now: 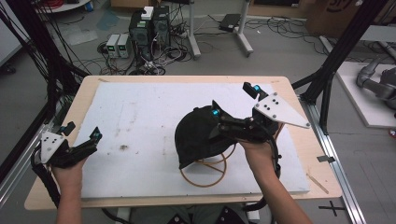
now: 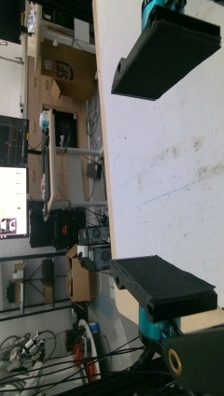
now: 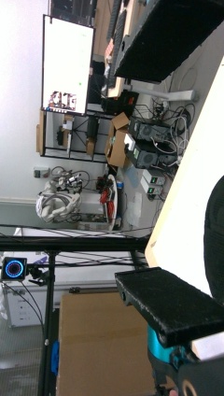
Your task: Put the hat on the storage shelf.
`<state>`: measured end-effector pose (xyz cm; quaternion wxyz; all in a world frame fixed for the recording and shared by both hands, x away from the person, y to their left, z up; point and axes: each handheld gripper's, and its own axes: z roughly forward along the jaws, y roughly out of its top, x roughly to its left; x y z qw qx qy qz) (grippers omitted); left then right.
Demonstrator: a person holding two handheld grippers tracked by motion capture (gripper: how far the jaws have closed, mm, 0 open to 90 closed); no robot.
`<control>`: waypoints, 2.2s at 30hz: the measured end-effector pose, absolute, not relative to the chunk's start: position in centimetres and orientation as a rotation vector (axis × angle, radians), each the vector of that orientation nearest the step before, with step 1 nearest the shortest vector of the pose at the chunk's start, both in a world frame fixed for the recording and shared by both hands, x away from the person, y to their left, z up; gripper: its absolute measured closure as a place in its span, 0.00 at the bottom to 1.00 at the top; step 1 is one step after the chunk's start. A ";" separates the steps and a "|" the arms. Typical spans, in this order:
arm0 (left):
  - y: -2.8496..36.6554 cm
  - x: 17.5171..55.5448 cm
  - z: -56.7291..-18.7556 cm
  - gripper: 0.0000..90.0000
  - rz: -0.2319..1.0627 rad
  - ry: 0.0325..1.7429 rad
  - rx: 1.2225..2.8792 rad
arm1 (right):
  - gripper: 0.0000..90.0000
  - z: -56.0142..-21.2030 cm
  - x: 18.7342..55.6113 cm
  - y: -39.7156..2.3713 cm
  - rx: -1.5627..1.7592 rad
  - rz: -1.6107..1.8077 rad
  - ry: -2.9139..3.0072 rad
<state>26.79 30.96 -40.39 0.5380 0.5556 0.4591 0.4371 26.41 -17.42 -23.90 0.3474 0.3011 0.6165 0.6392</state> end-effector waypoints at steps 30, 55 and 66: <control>30.9 26.9 -40.5 0.16 1.033 1.092 1.330 | 0.04 -24.1 27.5 -24.1 0.952 1.600 1.448; 30.7 27.0 -40.5 0.16 1.031 1.087 1.334 | 0.04 -27.0 27.0 -30.1 1.048 1.498 1.363; 30.7 27.0 -40.4 0.16 1.033 1.084 1.333 | 0.04 -29.1 27.6 -32.0 1.081 1.466 1.328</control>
